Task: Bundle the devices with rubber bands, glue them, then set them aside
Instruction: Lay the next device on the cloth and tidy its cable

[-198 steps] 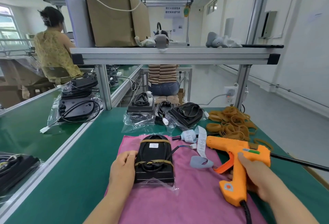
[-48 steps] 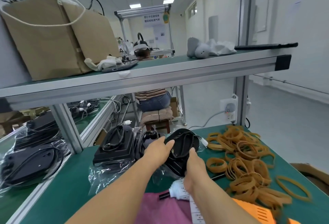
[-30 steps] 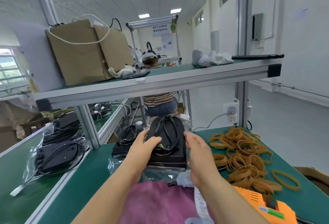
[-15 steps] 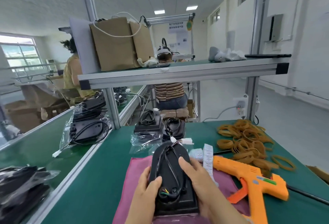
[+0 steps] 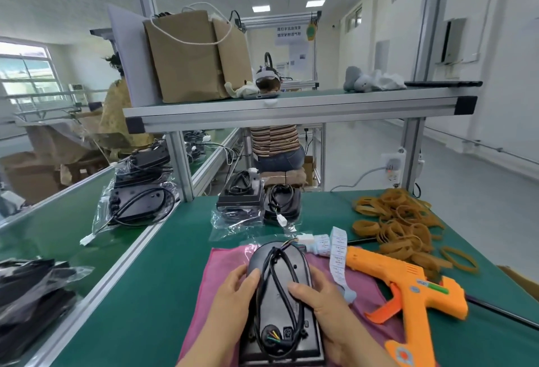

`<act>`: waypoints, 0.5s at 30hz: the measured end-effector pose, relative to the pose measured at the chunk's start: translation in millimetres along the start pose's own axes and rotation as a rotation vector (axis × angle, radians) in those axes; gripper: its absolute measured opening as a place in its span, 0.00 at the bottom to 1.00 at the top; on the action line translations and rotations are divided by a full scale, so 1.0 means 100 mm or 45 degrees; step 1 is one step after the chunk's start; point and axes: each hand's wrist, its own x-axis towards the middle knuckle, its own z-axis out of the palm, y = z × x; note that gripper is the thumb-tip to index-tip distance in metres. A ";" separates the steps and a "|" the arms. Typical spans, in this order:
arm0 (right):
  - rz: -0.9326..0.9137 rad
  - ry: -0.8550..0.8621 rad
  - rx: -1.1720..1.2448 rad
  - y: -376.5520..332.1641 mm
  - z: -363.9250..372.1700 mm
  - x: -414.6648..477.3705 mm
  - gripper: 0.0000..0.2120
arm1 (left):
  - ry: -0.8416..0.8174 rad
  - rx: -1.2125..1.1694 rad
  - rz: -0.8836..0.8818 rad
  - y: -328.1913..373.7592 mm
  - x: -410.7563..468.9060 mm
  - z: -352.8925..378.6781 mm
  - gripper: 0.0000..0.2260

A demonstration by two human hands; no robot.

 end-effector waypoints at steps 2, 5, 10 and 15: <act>0.017 0.023 -0.077 0.02 -0.03 0.03 0.21 | 0.028 0.082 0.051 -0.01 0.03 0.03 0.05; 0.022 0.073 -0.314 0.03 -0.08 0.08 0.24 | 0.069 0.188 0.114 -0.06 0.11 0.03 0.09; 0.011 0.110 -0.564 0.03 -0.11 0.13 0.35 | 0.191 0.533 0.335 -0.09 0.21 0.03 0.09; -0.024 0.080 -0.494 0.06 -0.13 0.18 0.30 | 0.139 0.738 0.449 0.08 0.36 0.19 0.06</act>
